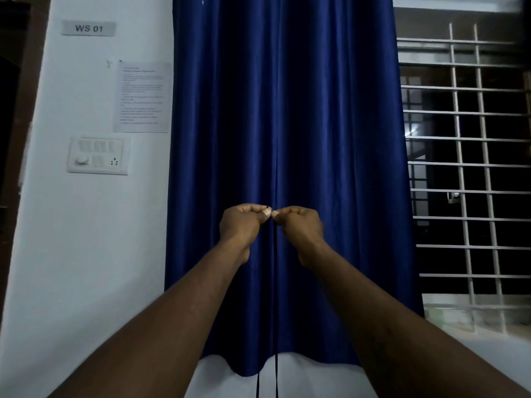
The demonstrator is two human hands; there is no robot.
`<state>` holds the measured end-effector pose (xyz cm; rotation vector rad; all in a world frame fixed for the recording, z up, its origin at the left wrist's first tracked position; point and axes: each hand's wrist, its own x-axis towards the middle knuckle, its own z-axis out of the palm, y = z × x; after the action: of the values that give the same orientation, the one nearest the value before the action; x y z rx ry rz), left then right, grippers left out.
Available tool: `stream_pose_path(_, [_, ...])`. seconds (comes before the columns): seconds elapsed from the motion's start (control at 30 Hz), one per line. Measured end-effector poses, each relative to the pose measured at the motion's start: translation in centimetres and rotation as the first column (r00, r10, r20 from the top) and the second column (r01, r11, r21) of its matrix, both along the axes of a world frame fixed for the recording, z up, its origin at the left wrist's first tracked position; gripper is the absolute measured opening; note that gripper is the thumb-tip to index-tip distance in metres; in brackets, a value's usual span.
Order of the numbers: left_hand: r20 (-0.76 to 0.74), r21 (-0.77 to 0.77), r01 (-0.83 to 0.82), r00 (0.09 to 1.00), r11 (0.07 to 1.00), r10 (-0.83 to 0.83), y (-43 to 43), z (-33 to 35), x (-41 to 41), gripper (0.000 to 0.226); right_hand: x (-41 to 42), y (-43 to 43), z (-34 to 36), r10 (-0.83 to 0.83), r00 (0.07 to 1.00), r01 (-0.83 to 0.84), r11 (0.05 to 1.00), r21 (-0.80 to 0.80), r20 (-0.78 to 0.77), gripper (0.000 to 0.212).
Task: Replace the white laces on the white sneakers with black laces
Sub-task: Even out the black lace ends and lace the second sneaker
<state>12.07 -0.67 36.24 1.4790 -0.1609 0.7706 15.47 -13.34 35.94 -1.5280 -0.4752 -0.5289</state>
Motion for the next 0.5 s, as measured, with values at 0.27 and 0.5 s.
stream_pose_path(0.27, [-0.02,0.022,-0.005,1.0,1.0,0.005,0.5,-2.3,0.6,0.005,-0.2,0.4,-2.2,-0.022,1.0,0.022,1.0,-0.011,-0.007,0.011])
stream_pose_path(0.5, [-0.156,0.087,-0.008,0.988,0.996,0.021,2.0,-10.5,0.7,0.011,0.5,1.4,-11.5,-0.036,0.992,0.03,0.998,-0.049,-0.122,0.019])
